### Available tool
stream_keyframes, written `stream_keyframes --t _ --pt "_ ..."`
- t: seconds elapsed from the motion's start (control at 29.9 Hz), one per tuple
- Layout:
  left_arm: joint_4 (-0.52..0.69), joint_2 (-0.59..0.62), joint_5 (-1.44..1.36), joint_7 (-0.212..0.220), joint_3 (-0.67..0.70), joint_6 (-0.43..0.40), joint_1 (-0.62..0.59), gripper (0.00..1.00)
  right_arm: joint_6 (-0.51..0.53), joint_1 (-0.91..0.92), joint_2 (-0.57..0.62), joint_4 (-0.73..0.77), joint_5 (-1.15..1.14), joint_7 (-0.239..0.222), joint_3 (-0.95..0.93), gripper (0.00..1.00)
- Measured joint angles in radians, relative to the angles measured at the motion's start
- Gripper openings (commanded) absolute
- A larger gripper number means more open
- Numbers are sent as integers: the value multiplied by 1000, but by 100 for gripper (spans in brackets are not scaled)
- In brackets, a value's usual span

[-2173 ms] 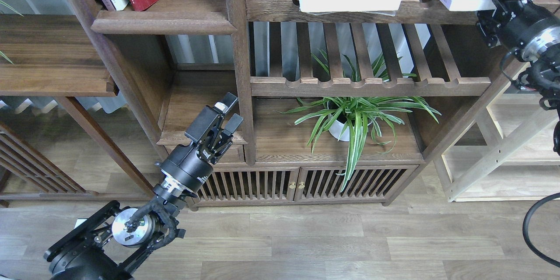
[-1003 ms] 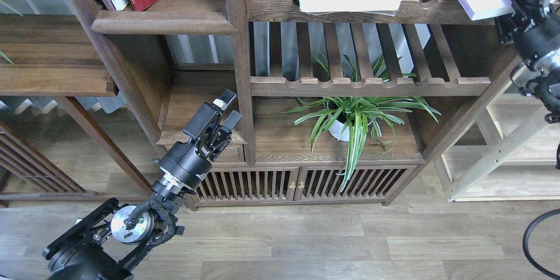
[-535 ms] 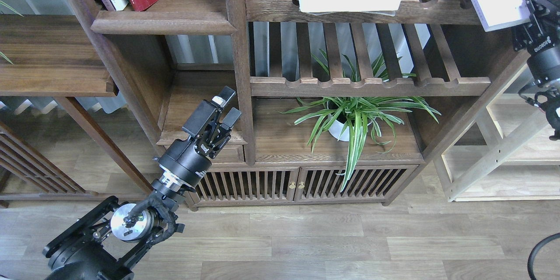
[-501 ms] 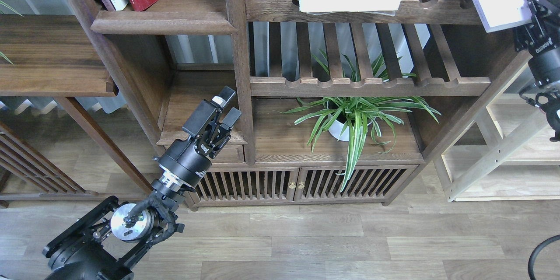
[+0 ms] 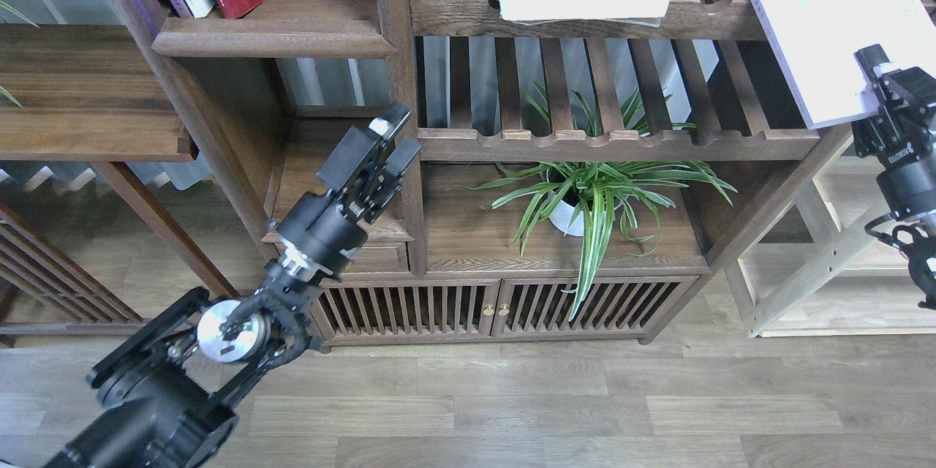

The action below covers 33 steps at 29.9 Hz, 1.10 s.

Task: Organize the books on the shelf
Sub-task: 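Pull the white book down toward the left gripper with the right gripper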

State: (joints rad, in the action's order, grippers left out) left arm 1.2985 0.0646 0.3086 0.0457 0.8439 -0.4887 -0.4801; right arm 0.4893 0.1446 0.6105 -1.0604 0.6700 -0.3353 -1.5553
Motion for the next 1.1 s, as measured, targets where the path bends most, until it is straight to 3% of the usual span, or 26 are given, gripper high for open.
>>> stream_keyframes --t 0.33,0.74,1.1 --pt "-64 -64 -62 0 -19 0 -110 98 0 -137 0 -85 10 2 -69 5" --pt "-115 -65 -121 -1 -40 0 -121 98 -1 -362 8 -196 0 -5 -101 5" --pt "-154 -65 -139 -15 -182 0 -119 98 -1 -496 3 -223 -15 -5 -85 5"
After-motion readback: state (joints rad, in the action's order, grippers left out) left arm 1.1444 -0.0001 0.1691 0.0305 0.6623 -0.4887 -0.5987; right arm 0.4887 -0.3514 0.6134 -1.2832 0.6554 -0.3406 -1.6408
